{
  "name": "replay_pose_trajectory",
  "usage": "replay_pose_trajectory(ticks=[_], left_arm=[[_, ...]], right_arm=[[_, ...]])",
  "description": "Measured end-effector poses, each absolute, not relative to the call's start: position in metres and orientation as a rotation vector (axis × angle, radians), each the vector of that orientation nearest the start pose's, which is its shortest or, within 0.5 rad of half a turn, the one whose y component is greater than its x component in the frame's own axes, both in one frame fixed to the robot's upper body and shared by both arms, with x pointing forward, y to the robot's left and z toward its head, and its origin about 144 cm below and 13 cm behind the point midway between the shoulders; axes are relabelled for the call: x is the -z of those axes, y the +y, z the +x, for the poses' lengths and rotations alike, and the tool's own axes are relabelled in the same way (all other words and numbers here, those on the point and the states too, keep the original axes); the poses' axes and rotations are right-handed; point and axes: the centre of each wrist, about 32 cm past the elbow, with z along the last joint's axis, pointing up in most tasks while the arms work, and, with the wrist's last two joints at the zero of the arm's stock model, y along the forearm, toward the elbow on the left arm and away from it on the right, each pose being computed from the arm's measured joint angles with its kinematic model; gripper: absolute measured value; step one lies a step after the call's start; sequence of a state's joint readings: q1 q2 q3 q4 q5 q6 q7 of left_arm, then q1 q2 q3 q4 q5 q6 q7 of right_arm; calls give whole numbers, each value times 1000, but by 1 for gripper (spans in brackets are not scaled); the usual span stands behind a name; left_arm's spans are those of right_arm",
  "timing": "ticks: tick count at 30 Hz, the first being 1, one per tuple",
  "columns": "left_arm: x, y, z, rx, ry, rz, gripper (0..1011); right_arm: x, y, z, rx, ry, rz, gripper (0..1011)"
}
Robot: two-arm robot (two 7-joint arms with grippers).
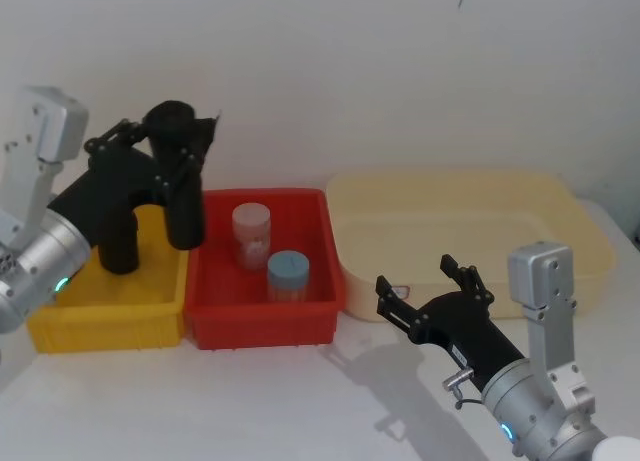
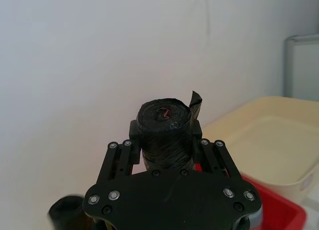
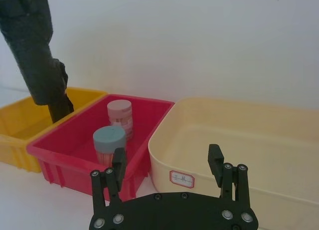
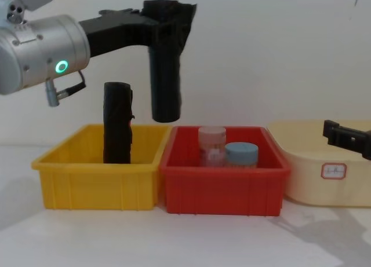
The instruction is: Pick up the garbage bag with the one hand and transfer it to the other hand.
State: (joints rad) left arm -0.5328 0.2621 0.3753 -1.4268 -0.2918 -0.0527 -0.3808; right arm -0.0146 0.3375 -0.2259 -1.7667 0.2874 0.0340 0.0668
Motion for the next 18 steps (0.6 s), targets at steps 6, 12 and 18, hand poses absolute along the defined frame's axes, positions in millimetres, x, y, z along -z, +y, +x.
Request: replay_pose_trajectory(ticks=[6, 12, 18], left_arm=[[-1289, 195, 583, -775, -338, -140, 535], [-1292, 186, 594, -679, -335, -152, 535], [-1289, 173, 607, -582, -318, -164, 535]], right_arm=[[-1189, -237, 443, 1230, -75, 26, 1010], [-1189, -237, 443, 1229, -75, 26, 1010], [-1189, -237, 443, 1229, -75, 26, 1010]])
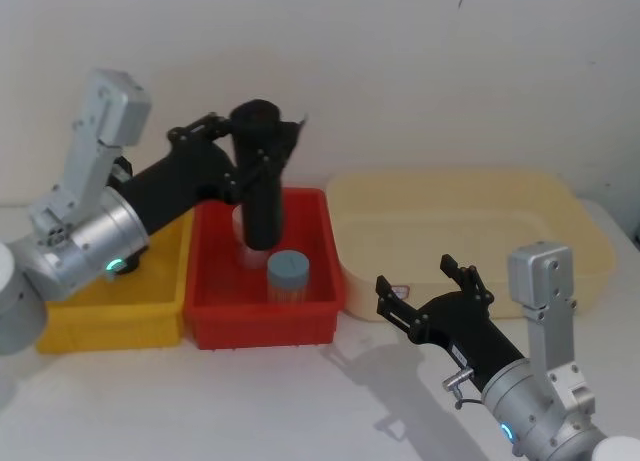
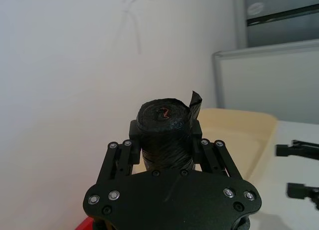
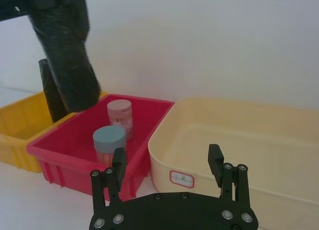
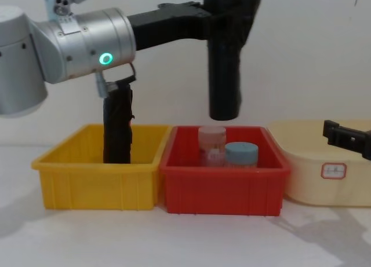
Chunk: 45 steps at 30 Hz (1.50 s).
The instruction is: Pick up the garbage bag with the one hand and transfer it to the other hand.
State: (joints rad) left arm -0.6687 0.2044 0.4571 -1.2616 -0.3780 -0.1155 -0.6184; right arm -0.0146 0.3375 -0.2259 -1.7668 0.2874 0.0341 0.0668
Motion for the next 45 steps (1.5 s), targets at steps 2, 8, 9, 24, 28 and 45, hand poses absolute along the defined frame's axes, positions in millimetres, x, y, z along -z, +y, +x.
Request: replay_pose_trajectory(ticks=[2, 8, 9, 24, 28, 45], left_arm=[[-1288, 168, 612, -545, -310, -171, 534], [-1280, 152, 628, -452, -280, -188, 535], [-1279, 150, 629, -441, -279, -192, 535], [-1261, 124, 648, -338, -234, -220, 535], [-1259, 122, 649, -330, -230, -226, 534], [-1256, 117, 651, -311, -223, -236, 534]], right_arm=[[-1189, -237, 443, 1229, -75, 26, 1010], [-1189, -237, 443, 1229, -75, 26, 1010], [-1189, -237, 443, 1229, -75, 26, 1009], [-1189, -237, 443, 1230, -75, 26, 1010], [-1189, -237, 443, 1230, -75, 26, 1010], [-1185, -237, 443, 1193, -123, 28, 1010]])
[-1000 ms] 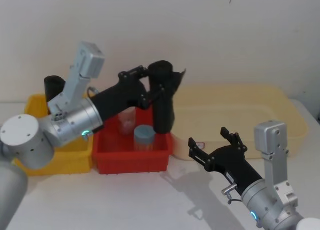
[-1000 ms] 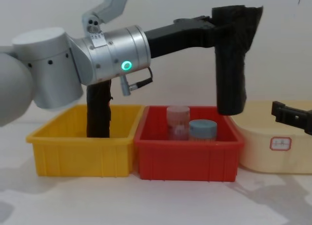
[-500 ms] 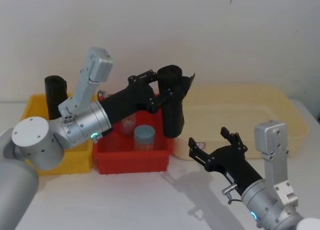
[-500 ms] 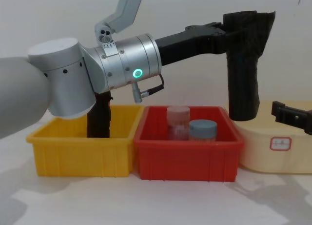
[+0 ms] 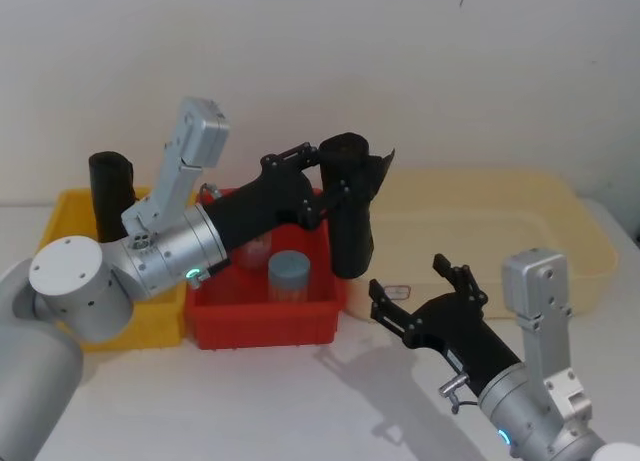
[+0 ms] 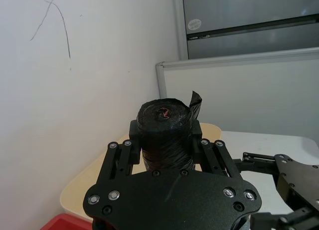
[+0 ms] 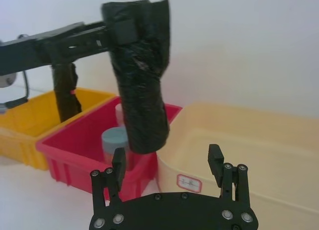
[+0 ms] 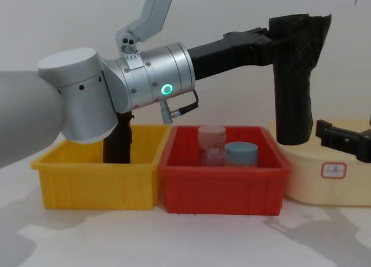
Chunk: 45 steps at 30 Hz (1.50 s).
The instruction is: Pick up the garbage bag with the one hand and transfer it to the other hand.
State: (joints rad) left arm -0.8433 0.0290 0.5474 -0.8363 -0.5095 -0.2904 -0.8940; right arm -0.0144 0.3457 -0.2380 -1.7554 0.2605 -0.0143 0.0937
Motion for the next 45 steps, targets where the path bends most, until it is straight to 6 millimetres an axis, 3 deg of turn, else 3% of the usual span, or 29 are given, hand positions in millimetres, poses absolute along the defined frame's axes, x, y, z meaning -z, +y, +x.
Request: replay_pose_trajectory(ticks=[25, 45], left_arm=[[-1255, 116, 651, -306, -221, -239, 534], [-1254, 116, 651, -306, -221, -239, 534]], right_arm=[[-1184, -223, 445, 1079, -166, -17, 1010], [-1191, -207, 476, 1107, -119, -25, 1010]])
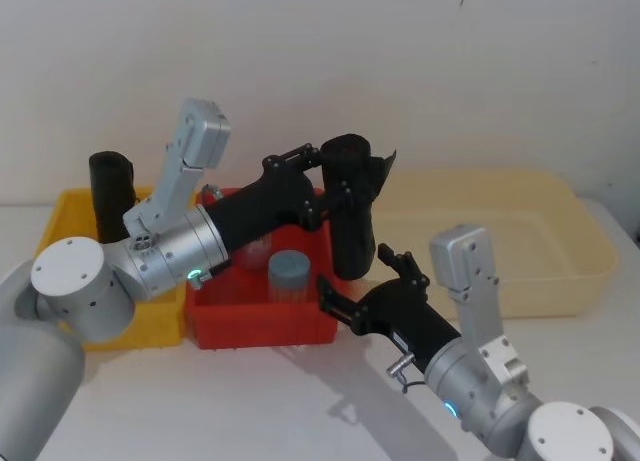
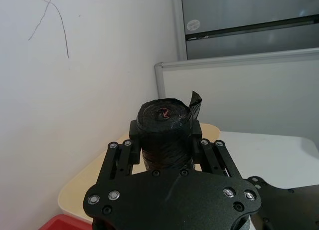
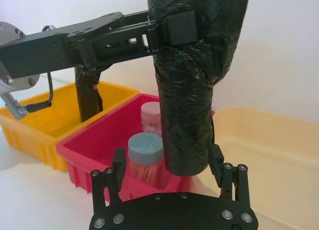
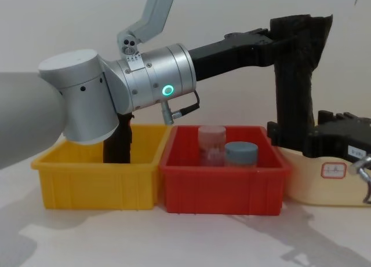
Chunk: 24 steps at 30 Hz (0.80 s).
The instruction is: Pick up the garbage bag with the one hand and transfer it to the other hand.
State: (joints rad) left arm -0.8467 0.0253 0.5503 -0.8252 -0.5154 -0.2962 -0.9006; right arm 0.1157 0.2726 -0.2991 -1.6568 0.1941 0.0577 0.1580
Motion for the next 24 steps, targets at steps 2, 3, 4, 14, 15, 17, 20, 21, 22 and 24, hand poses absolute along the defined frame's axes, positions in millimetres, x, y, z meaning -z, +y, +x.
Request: replay_pose_trajectory(ticks=[2, 3, 4, 14, 15, 17, 20, 21, 22, 24], left_arm=[[-1254, 116, 651, -306, -221, -239, 534], [-1254, 116, 651, -306, -221, -239, 535], [-1254, 116, 651, -306, -221, -239, 535], [-1254, 116, 651, -306, -220, -239, 535], [-1254, 116, 651, -306, -220, -239, 535], [-1254, 116, 651, -306, -220, -239, 535], [-1254, 116, 651, -306, -220, -239, 535], [-1254, 116, 651, -306, -220, -239, 535], [-1254, 116, 651, -306, -220, -239, 535], [-1254, 116, 651, -306, -220, -239, 534]], right_arm=[[-1192, -205, 479, 1108, -117, -25, 1010], [-1192, -205, 480, 1108, -116, -25, 1010], [-1192, -204, 481, 1108, -116, -25, 1009], [-1193, -197, 494, 1103, -115, -28, 1010], [-1193, -196, 496, 1103, -116, -29, 1009], [-1193, -194, 499, 1102, -119, -30, 1010], [-1193, -192, 501, 1101, -123, -33, 1010], [-1193, -192, 502, 1100, -124, -34, 1010], [-1193, -190, 504, 1100, -126, -38, 1010], [-1194, -189, 505, 1100, -127, -44, 1010]])
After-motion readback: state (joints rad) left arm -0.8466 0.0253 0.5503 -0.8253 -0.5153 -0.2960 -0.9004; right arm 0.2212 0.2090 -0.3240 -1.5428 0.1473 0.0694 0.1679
